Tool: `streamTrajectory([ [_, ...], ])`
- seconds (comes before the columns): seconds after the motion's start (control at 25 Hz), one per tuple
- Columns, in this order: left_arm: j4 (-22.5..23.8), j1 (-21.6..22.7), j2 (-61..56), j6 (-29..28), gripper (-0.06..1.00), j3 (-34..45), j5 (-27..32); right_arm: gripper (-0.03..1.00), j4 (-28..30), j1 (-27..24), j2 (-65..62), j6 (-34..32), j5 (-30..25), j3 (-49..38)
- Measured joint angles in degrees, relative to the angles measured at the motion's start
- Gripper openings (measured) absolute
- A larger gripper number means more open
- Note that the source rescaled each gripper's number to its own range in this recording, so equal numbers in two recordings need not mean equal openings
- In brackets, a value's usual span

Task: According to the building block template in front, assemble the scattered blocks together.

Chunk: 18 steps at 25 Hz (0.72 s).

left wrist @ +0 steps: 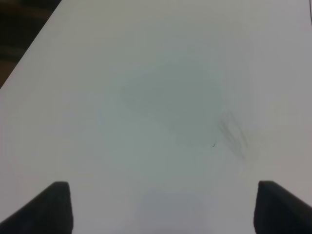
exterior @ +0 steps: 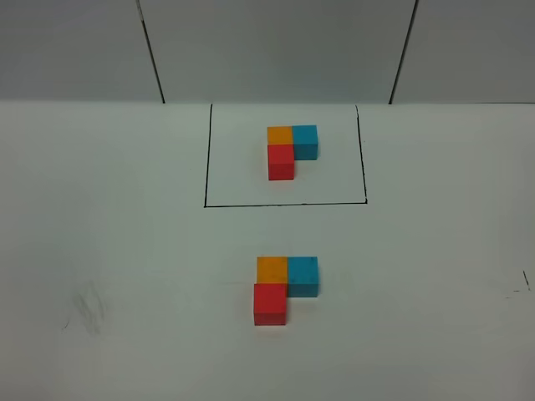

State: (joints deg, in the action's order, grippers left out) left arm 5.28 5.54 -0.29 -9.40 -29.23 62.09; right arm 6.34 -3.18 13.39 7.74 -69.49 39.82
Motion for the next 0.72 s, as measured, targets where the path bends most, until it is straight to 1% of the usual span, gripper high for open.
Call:
streamTrajectory([
  [0.2,0.0,0.0,0.0,0.0,0.82,0.0,0.0,0.95,-4.2,0.0,-6.3,0.1,4.5,-8.4],
  [0.28,0.0,0.0,0.0,0.0,0.82,0.0,0.0,0.95,-6.3,0.2,-8.9,0.1,6.2,-10.4],
  [0.4,0.0,0.0,0.0,0.0,0.82,0.0,0.0,0.95,-7.9,1.4,-11.3,0.3,7.5,-10.9],
  [0.52,0.0,0.0,0.0,0.0,0.82,0.0,0.0,0.93,-7.9,2.7,-12.5,0.1,7.8,-10.9],
  [0.72,0.0,0.0,0.0,0.0,0.82,0.0,0.0,0.85,-7.9,3.4,-12.7,-0.1,8.0,-10.9],
])
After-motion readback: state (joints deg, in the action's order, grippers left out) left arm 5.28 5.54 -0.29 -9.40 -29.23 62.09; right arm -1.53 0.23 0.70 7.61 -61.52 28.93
